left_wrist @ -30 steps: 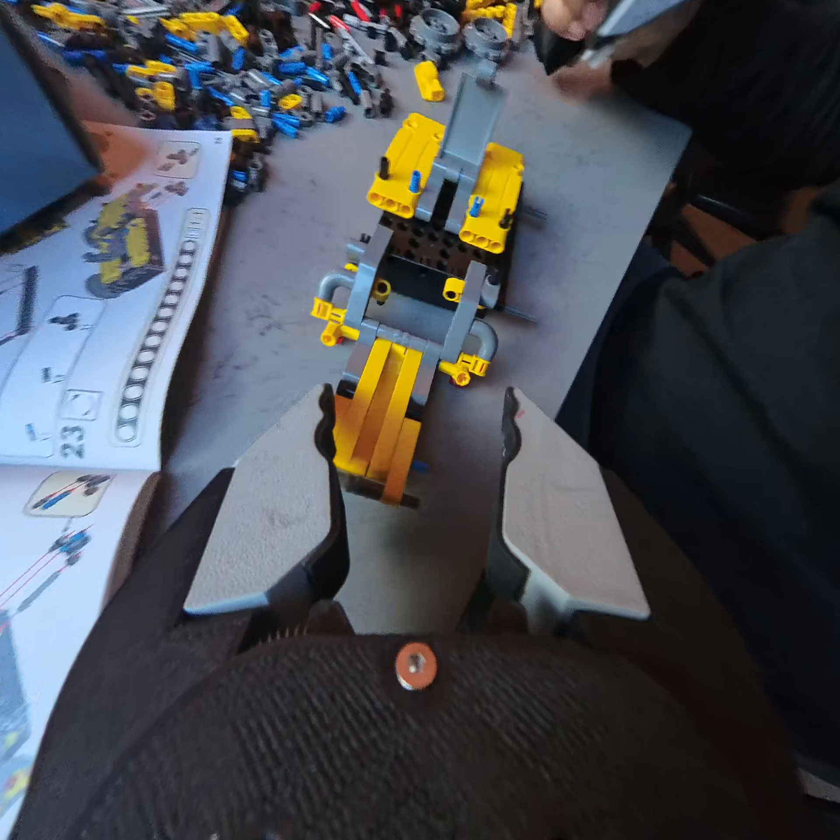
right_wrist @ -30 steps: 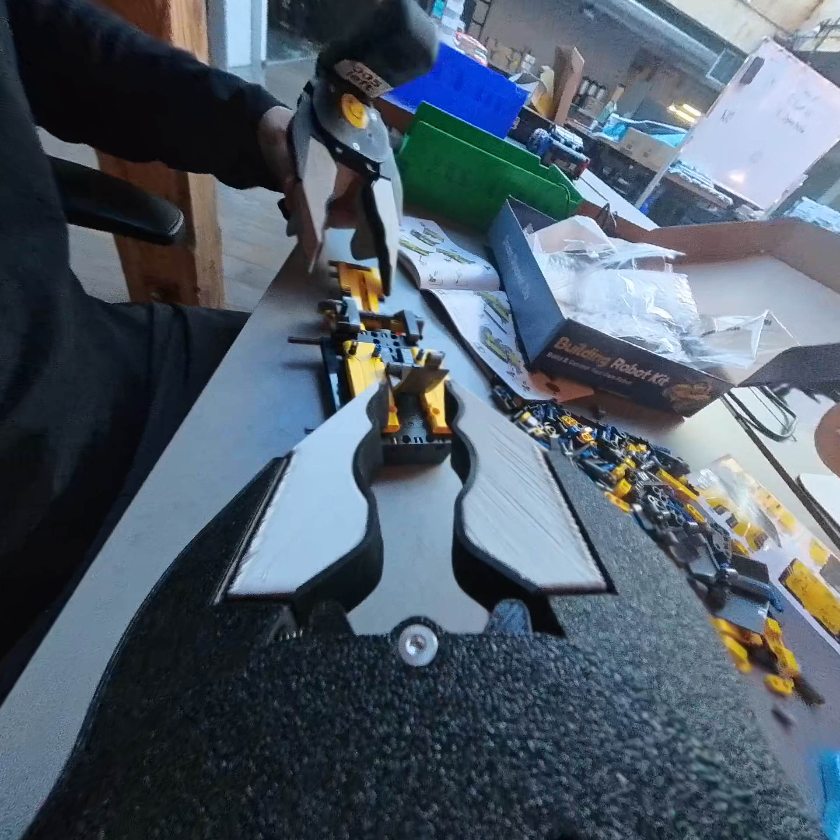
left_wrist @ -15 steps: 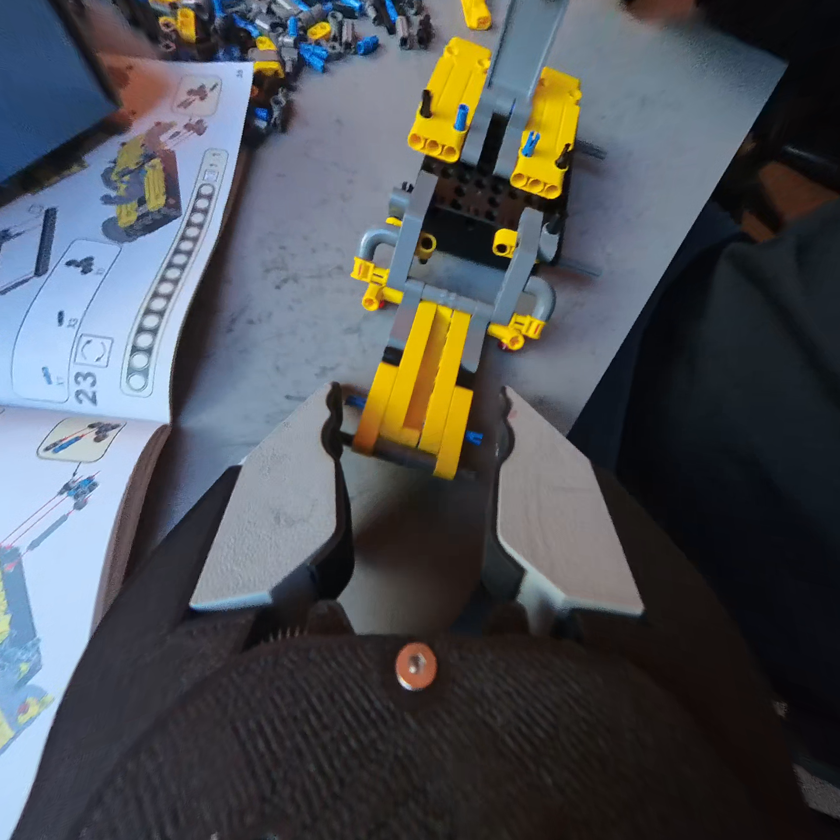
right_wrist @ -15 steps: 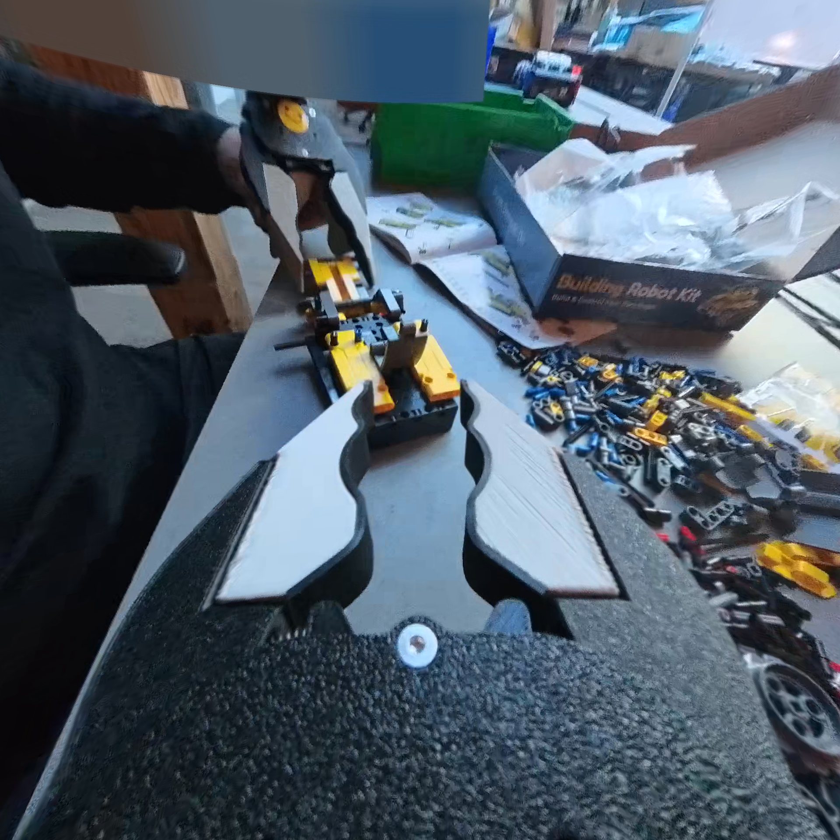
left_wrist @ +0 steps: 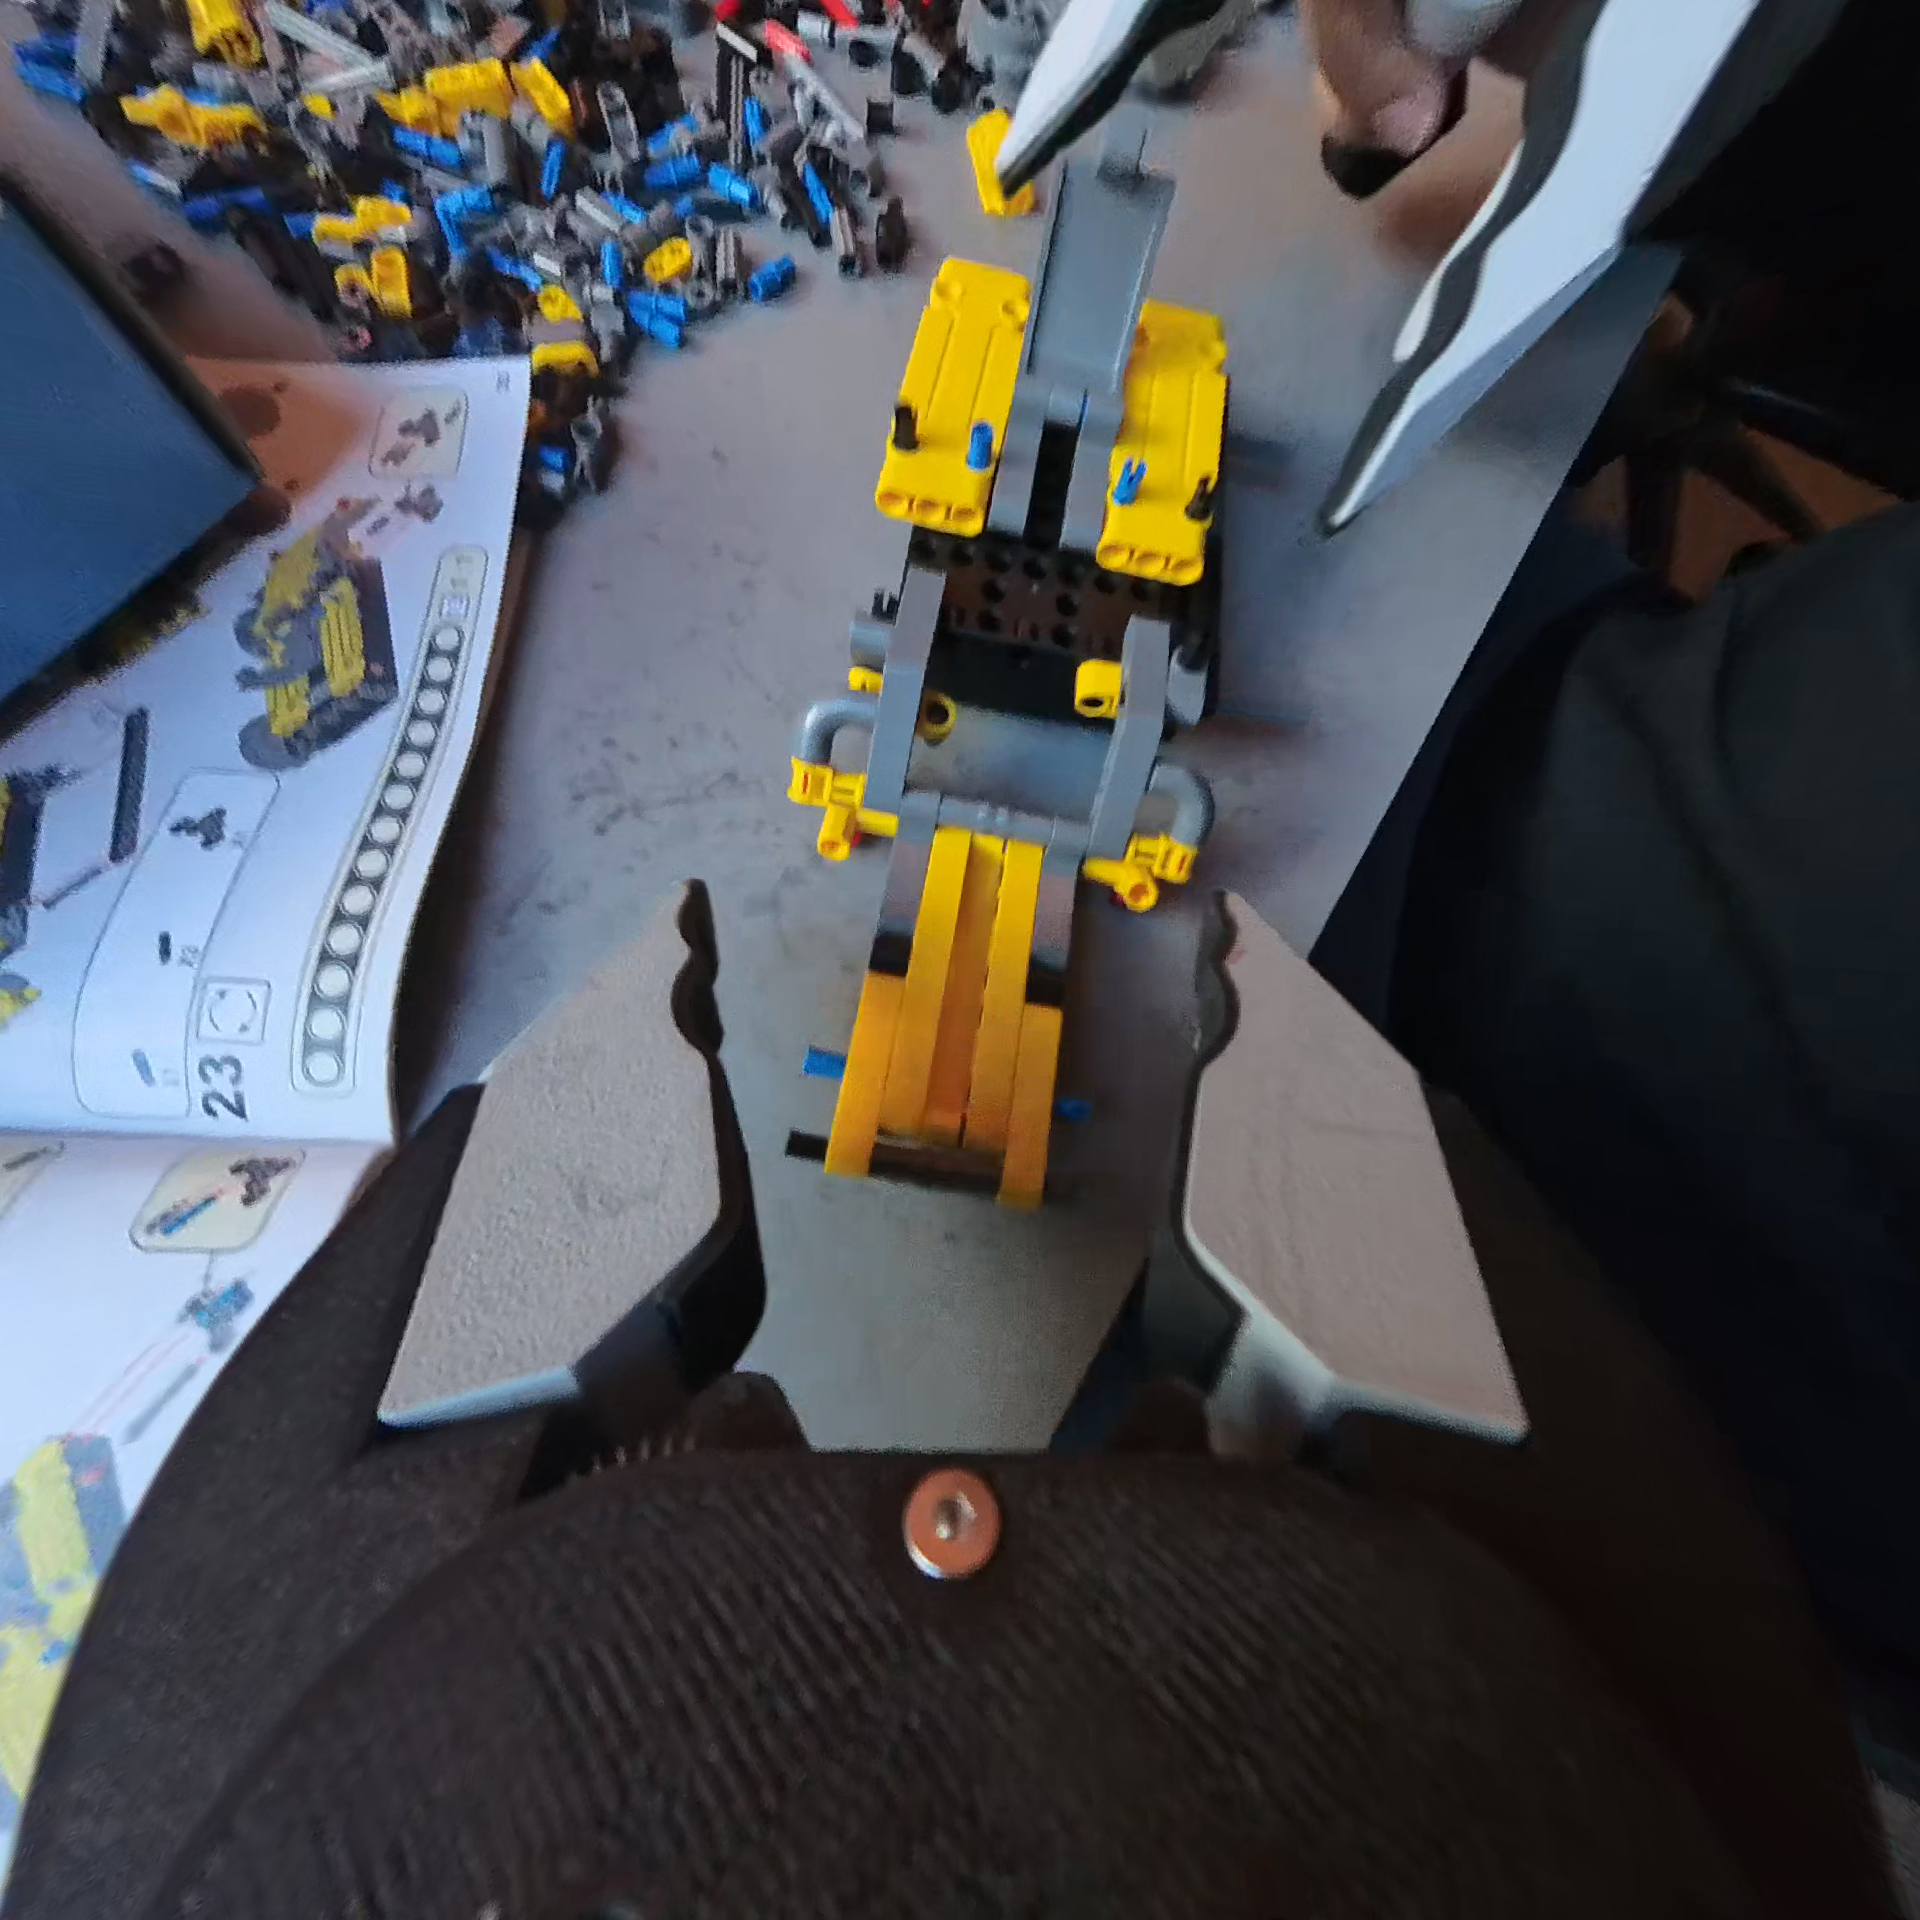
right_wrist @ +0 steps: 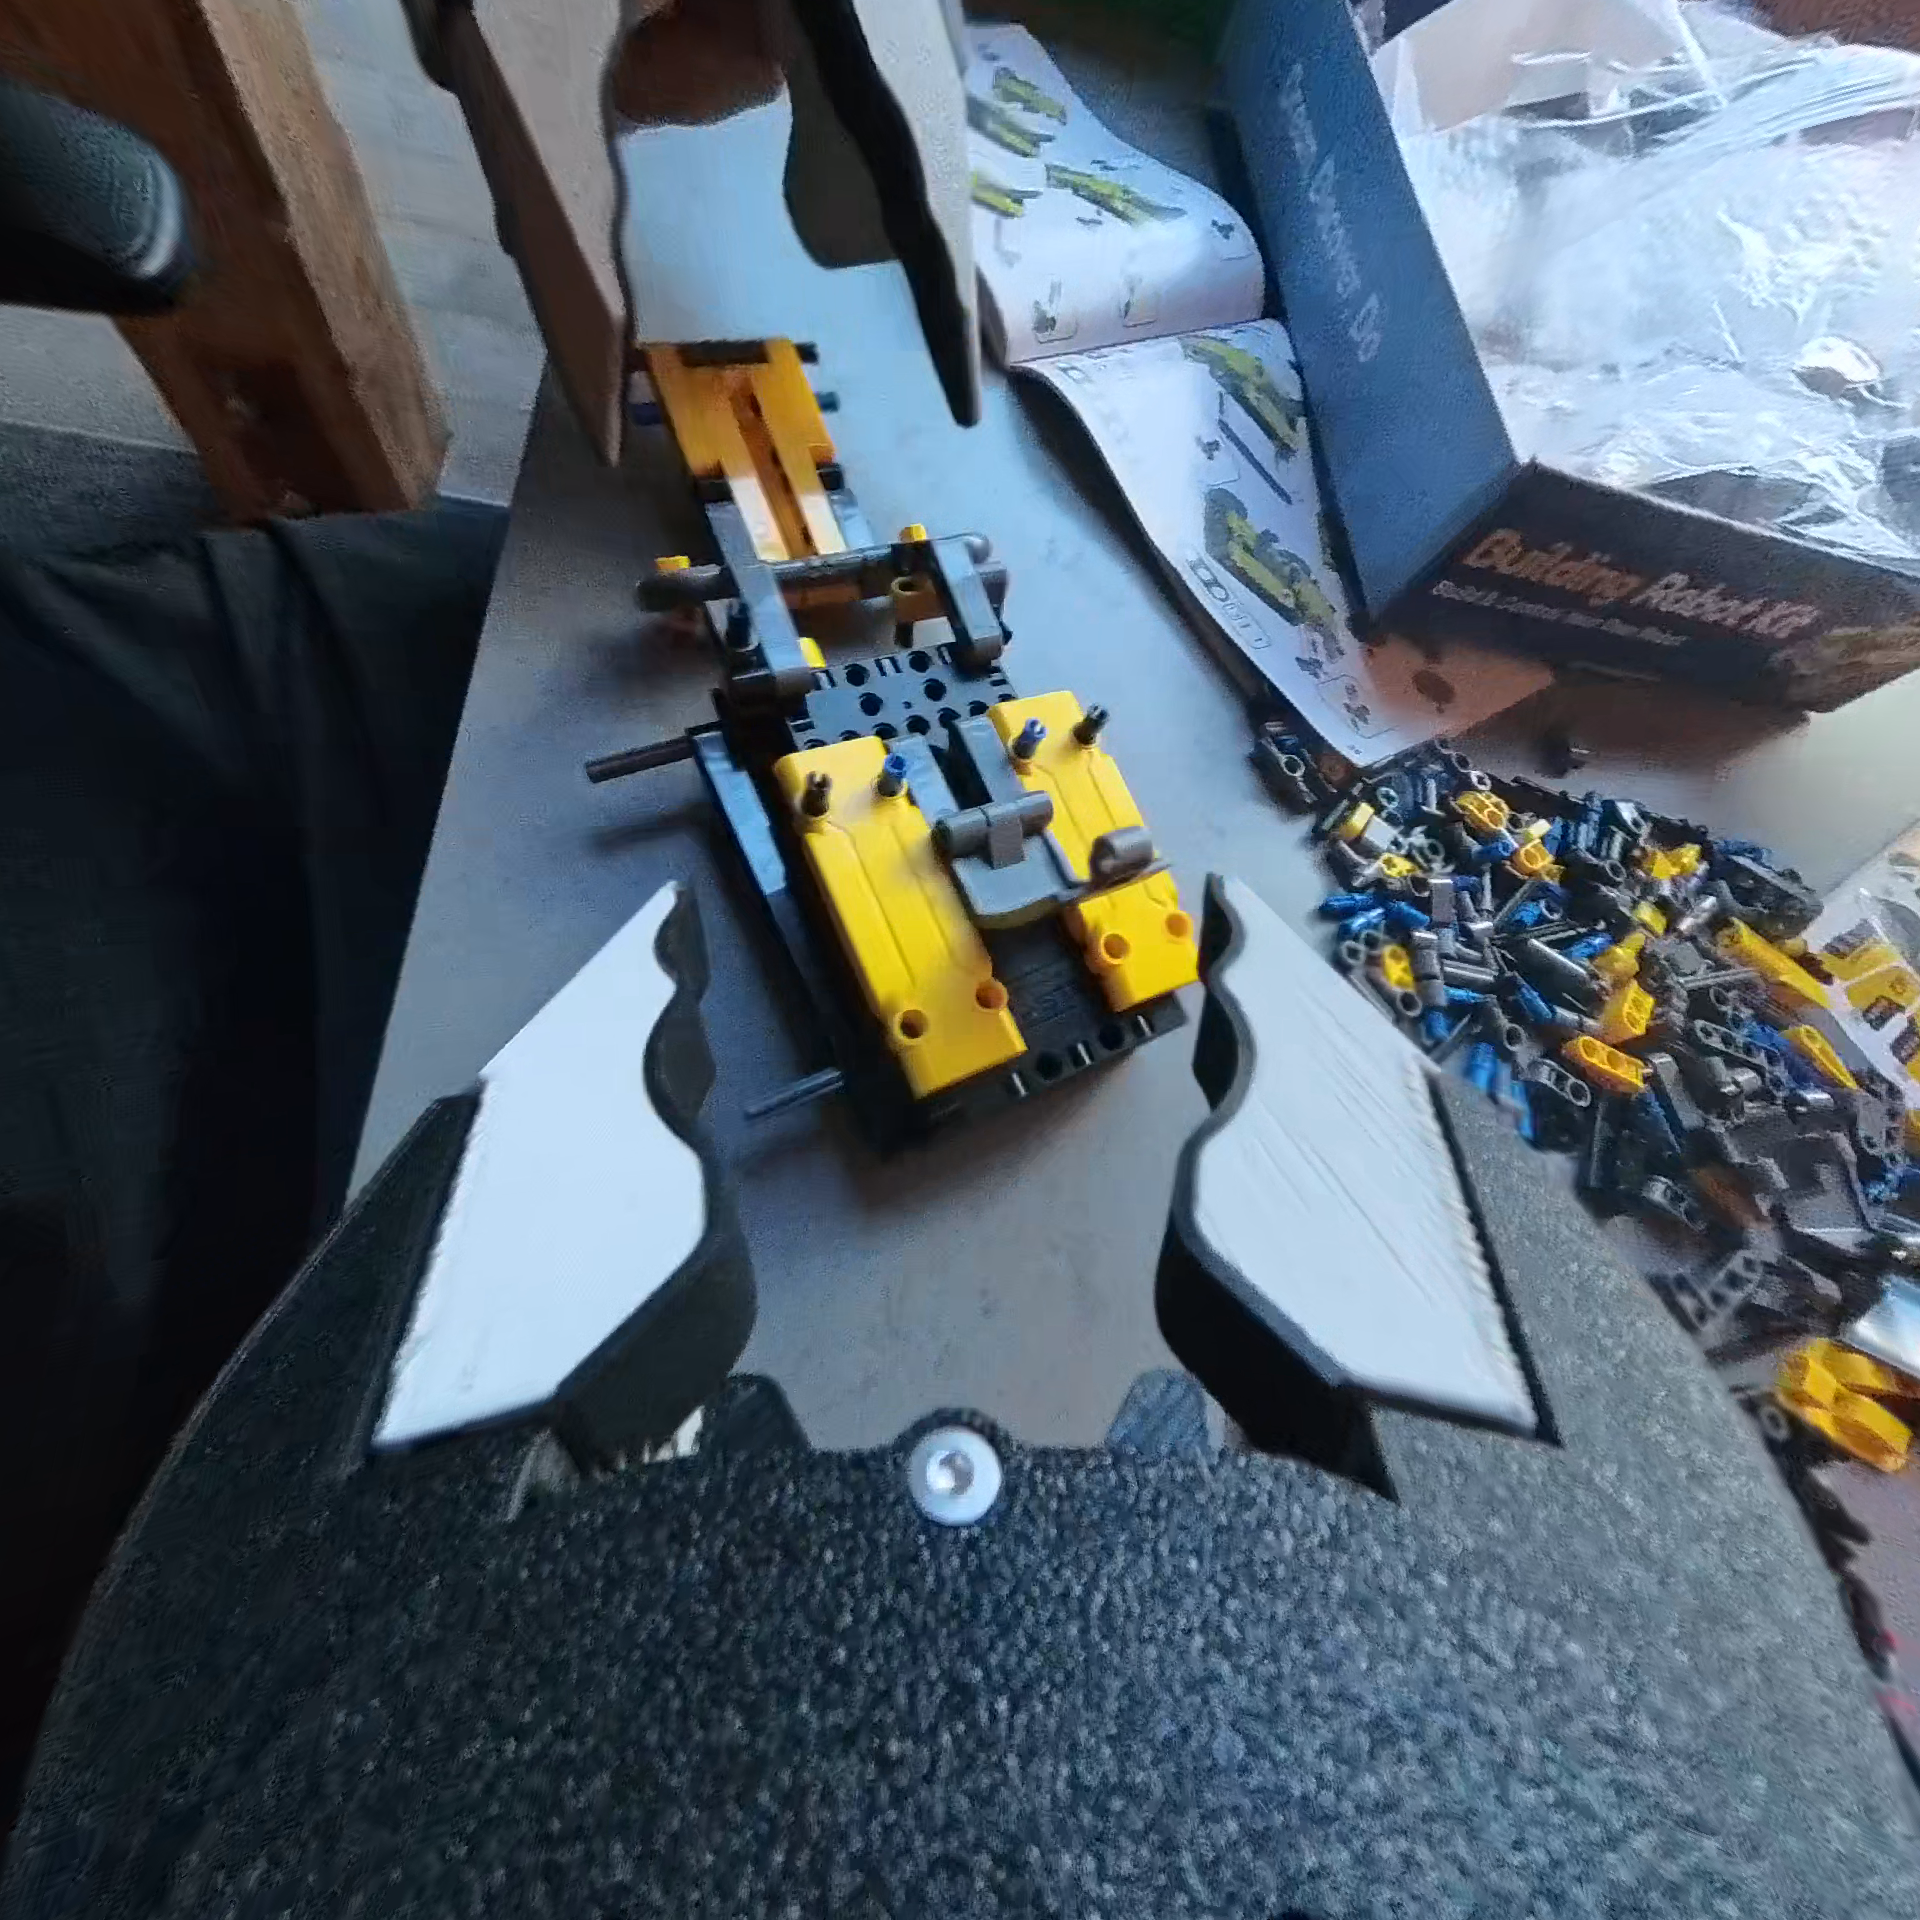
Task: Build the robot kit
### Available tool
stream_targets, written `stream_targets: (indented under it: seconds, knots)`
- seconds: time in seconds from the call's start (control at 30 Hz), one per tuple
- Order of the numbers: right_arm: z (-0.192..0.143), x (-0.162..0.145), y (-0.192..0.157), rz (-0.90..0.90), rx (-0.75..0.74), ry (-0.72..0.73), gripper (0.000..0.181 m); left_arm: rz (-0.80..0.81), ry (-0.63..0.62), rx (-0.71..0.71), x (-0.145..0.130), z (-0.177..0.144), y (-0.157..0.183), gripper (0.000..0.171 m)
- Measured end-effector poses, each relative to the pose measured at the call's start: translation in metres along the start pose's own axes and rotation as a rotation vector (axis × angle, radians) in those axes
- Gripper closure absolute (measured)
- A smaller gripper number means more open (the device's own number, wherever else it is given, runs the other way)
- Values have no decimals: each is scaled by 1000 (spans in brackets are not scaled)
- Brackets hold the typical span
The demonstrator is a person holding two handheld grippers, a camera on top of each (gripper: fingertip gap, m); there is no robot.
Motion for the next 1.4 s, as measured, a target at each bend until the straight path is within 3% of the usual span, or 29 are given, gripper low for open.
stream_targets:
  seconds: [0.13,0.23,0.33,0.53,0.77,1.0,1.13,1.23,1.4]
  knots:
    - [11,-2,7,121,-4,-30,76,2,-59,86,24,19,10,67]
    - [16,-4,5,93,-42,-55,74,83,-126,169,32,42,24,61]
    - [23,-4,6,79,-5,-75,75,136,-197,159,32,61,33,58]
    - [36,-4,14,57,77,-110,73,158,-214,117,41,72,34,71]
    - [37,-3,15,54,65,-111,77,158,-205,115,40,70,35,85]
    - [35,-4,16,43,80,-94,75,142,-207,108,40,70,33,75]
    - [11,-6,16,65,68,-12,70,130,-156,69,44,61,38,73]
    - [-17,-13,20,109,43,87,75,84,-110,80,46,45,32,68]
    - [-38,-31,18,158,9,62,80,9,-114,126,30,15,18,66]
Point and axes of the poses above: each gripper's, where its closed fingertips meet, z out along the fingers, x out of its top, y = z × x across the jaws, the point moved 10 cm from there along -z, back along the fingers, and after that the axes turned 3 degrees about x, right-handed, at the moved point
